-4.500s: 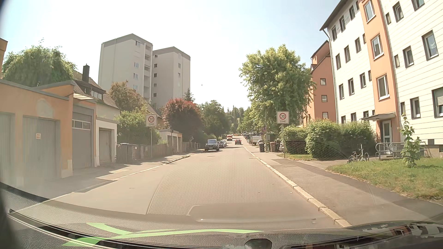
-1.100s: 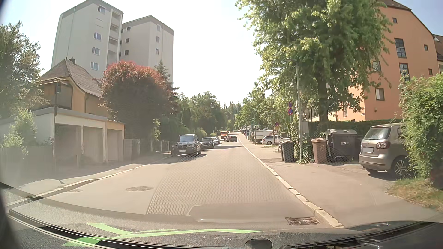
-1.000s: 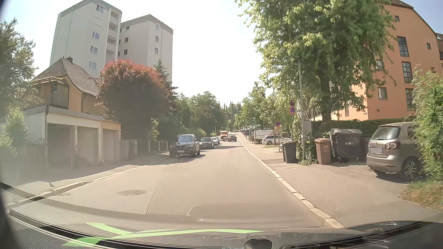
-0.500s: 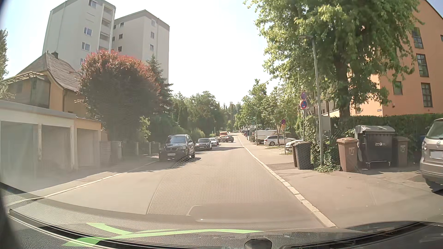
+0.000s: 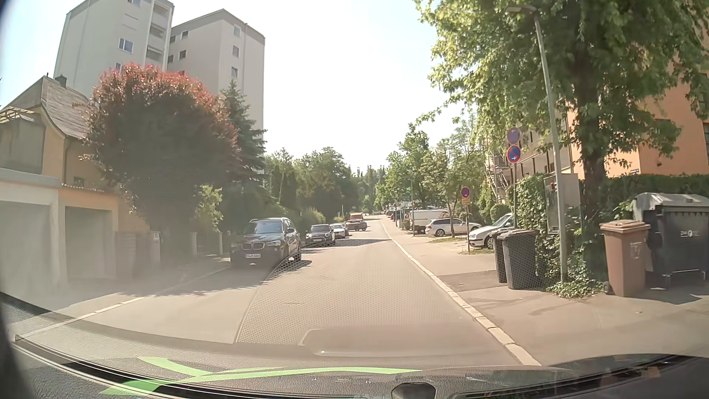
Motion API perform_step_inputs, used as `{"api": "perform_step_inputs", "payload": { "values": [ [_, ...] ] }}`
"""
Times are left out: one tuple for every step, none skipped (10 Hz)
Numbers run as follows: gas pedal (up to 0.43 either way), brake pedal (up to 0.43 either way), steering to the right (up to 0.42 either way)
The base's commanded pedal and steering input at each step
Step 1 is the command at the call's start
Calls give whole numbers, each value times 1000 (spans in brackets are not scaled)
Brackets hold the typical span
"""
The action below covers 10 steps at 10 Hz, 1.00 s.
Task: Follow the waypoints while adhering to traffic rules and regulations
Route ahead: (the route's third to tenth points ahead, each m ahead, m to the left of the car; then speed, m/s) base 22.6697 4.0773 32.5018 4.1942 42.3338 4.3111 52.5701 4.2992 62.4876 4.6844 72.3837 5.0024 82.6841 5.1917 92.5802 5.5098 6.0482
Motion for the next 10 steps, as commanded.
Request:
{"api": "perform_step_inputs", "payload": {
  "values": [
    [130,0,-8],
    [138,0,-8],
    [138,0,-8],
    [138,0,-9],
    [138,0,-8],
    [138,0,-8],
    [138,0,-10],
    [138,0,-10],
    [138,0,-10],
    [138,0,-10]
  ]
}}
